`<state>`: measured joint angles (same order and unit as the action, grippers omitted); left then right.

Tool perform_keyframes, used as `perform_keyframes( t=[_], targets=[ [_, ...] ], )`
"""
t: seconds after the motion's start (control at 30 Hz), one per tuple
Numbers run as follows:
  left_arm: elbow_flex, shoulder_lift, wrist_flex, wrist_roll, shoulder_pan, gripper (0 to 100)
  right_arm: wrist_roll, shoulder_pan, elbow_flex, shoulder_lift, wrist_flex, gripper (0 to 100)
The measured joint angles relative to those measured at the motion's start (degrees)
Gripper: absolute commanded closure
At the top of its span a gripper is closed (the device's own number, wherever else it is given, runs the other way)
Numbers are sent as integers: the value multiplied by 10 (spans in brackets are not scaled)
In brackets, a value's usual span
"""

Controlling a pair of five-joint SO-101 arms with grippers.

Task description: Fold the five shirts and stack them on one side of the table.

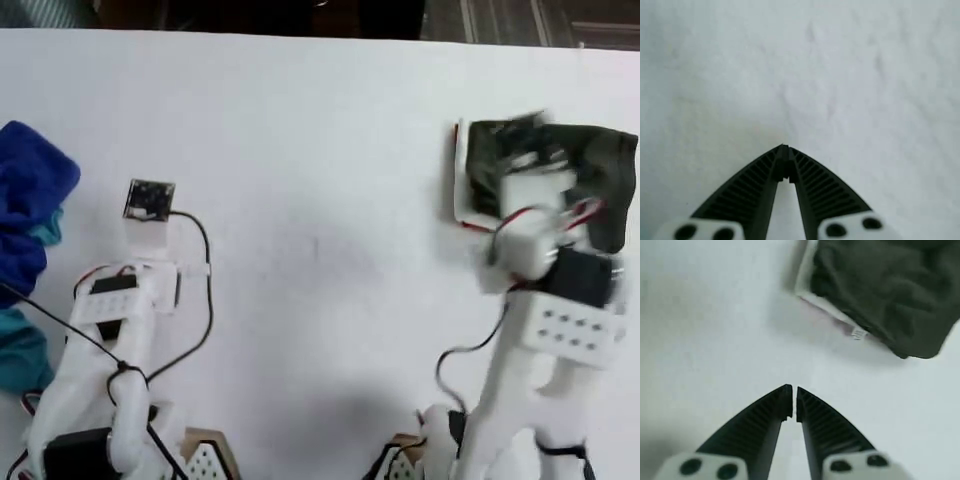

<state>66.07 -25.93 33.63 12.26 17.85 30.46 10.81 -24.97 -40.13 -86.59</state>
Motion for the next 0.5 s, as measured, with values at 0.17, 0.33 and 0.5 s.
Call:
perform_keyframes(
  t=[0.17,0.33,0.5],
  targets=[
    [0,0,0,0,0,973,0,-40,-270,-72,154,974],
    [0,0,0,0,0,973,-1,-47,-441,-105,300,974],
    [0,0,0,0,0,973,-1,-54,-544,-106,404,976]
  ],
)
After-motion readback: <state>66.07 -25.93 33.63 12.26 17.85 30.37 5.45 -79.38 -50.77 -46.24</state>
